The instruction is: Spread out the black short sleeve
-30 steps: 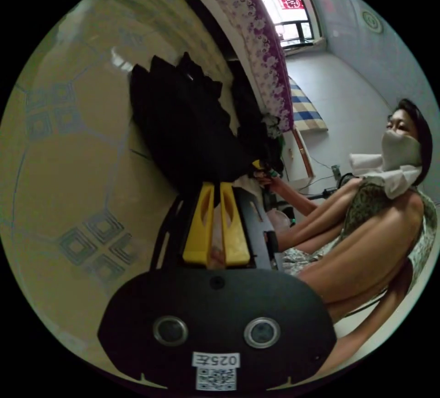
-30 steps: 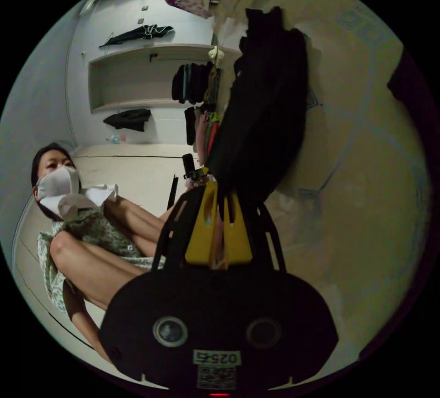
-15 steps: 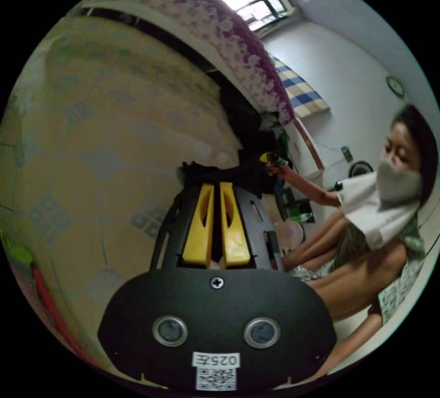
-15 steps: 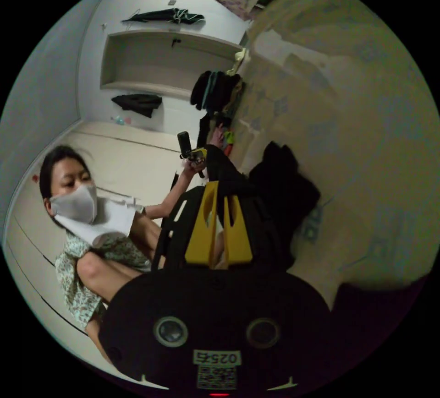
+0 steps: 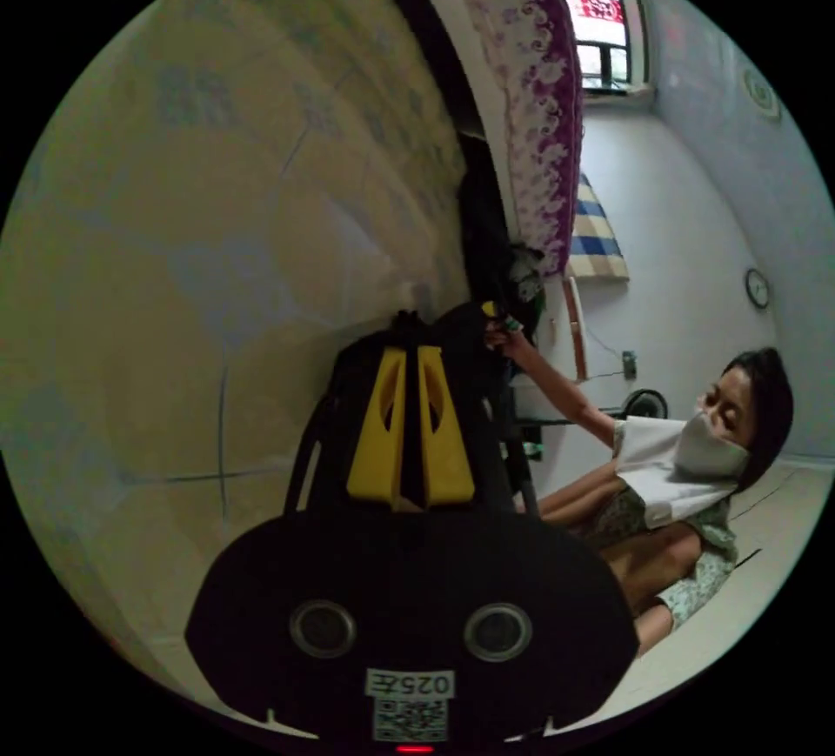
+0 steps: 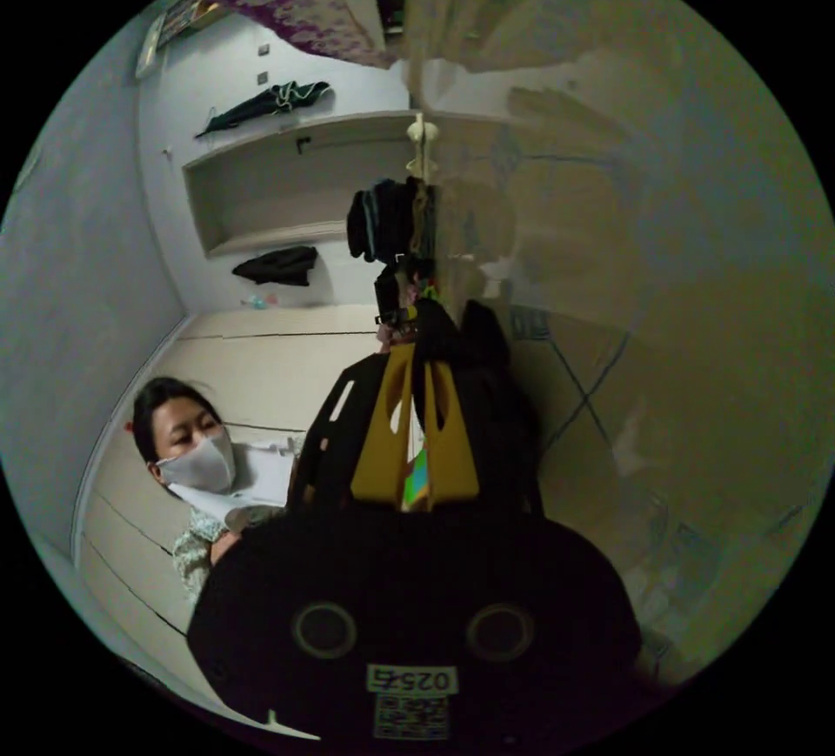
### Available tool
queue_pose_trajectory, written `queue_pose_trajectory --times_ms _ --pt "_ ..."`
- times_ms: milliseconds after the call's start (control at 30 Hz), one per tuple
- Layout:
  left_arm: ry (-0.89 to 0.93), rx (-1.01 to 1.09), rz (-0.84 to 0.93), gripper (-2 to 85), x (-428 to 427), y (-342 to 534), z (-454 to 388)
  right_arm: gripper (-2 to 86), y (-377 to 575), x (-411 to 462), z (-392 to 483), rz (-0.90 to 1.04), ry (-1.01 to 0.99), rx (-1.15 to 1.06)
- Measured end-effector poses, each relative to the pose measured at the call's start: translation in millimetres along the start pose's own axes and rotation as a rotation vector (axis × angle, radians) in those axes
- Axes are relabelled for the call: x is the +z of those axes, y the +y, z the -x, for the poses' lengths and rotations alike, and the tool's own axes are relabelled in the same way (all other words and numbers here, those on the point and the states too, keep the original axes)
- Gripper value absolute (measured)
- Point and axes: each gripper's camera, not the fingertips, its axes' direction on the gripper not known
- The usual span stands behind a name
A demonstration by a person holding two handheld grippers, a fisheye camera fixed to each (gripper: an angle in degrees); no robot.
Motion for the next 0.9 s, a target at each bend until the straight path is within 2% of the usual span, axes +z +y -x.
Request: queue_pose_trajectory --times_ms 100,133,167,233,300,333,400,467,533,600,633,700,767,800,867,900 --pt "-0.267 0.022 0.02 5.0 12 -11 -18 7.4 -19 13 6 0.005 0.122 -0.034" --pt "-0.391 -0.017 0.089 5.6 24 -16 -14 9.7 -25 21 -3 0.033 0.181 0.007" --pt "-0.382 -0.043 0.075 6.1 27 -16 -9 9.8 -27 27 -12 0.08 0.201 0.037" --pt "-0.256 -0.144 -0.012 7.3 20 -7 -2 10.9 -18 25 -14 0.051 0.158 0.032" --pt "-0.297 -0.135 -0.086 9.0 11 14 -11 12.5 4 16 -4 -0.046 0.125 -0.001" --pt "-0.379 -0.142 -0.107 9.6 8 34 -21 13.0 22 12 6 -0.09 0.097 -0.031" --pt "-0.445 -0.117 -0.133 9.2 12 67 -43 11.6 56 13 27 -0.148 0.131 -0.08" --pt "-0.427 -0.013 -0.182 8.7 42 108 -83 6.5 98 44 74 -0.175 0.35 -0.24" --pt "-0.436 0.036 -0.171 8.9 77 123 -105 4.8 117 87 106 -0.141 0.475 -0.367" --pt "-0.556 0.067 -0.107 9.4 115 126 -116 3.8 124 131 122 -0.088 0.578 -0.423" --pt "-0.669 0.038 -0.055 9.9 139 125 -113 2.4 124 157 121 -0.081 0.635 -0.421" --pt "-0.71 -0.041 0.033 10.3 163 125 -101 0.1 118 187 106 -0.046 0.7 -0.361" --pt "-0.73 -0.161 -0.019 8.2 162 139 -95 -0.6 107 206 72 0.014 0.801 -0.196" --pt "-0.766 -0.202 -0.028 6.6 160 144 -95 -0.7 107 208 69 0.005 0.769 -0.199" --pt "-1.015 -0.326 -0.085 2.4 149 169 -99 -0.7 111 210 72 -0.079 0.705 -0.16" --pt "-1.026 -0.326 -0.089 2.3 148 174 -100 -0.7 113 211 78 -0.1 0.702 -0.168"
